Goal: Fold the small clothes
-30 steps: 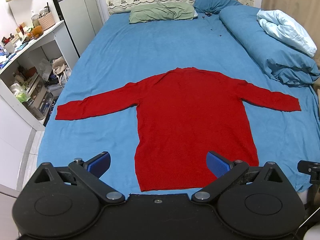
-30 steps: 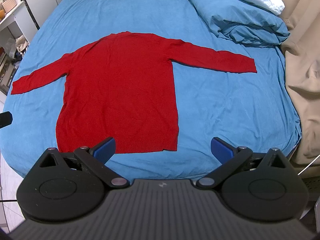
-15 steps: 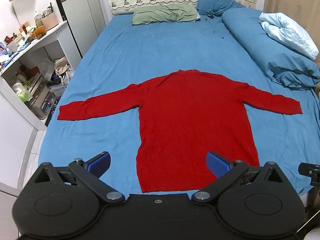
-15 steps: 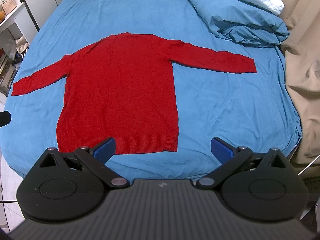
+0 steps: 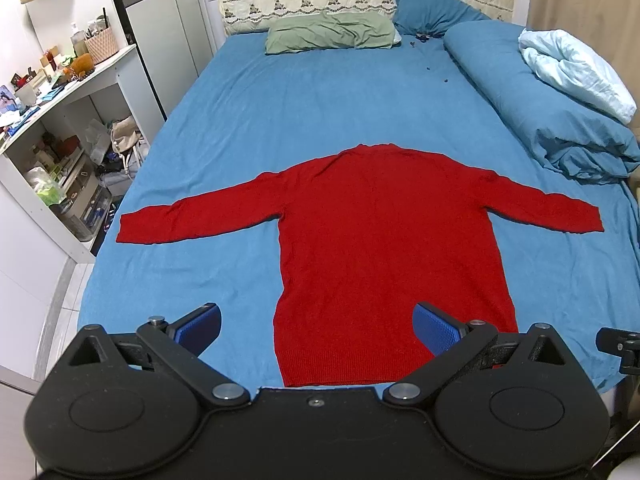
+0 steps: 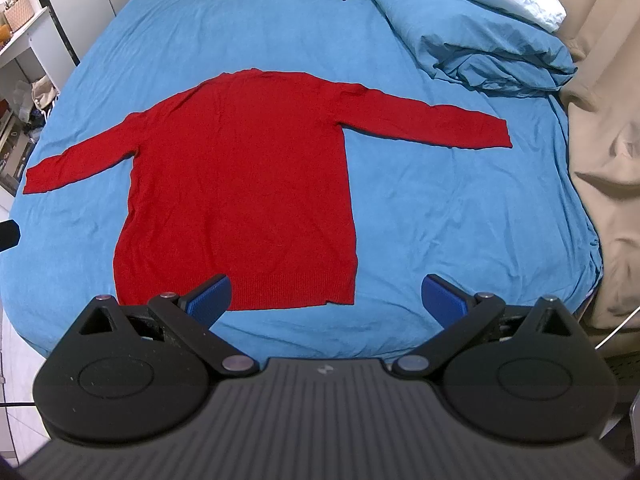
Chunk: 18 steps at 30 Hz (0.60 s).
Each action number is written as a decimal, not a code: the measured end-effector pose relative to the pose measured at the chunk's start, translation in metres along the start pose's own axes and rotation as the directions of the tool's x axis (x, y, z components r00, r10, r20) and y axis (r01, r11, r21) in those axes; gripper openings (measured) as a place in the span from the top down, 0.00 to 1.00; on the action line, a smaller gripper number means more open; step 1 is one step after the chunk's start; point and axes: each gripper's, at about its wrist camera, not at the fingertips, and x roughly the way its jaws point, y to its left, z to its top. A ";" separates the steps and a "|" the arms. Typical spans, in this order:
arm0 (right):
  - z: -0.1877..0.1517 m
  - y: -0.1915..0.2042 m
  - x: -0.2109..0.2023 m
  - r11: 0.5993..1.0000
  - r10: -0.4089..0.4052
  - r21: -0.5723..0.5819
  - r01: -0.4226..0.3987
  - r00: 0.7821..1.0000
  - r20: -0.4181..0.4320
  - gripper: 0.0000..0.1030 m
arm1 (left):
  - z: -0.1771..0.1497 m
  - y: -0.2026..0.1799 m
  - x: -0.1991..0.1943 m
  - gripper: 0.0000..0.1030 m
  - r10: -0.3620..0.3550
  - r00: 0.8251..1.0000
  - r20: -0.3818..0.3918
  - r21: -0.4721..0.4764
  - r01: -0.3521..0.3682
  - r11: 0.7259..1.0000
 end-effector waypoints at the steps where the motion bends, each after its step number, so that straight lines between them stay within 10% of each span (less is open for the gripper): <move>1: 0.000 0.000 0.000 1.000 0.000 -0.001 0.000 1.000 0.001 0.00 | 0.000 0.000 0.000 0.00 0.000 1.000 0.001 0.000 0.000 1.000; 18: 0.001 0.001 -0.003 1.000 0.000 0.000 0.000 1.000 0.010 0.00 | 0.002 0.002 -0.002 0.00 -0.003 1.000 0.010 0.003 0.003 1.000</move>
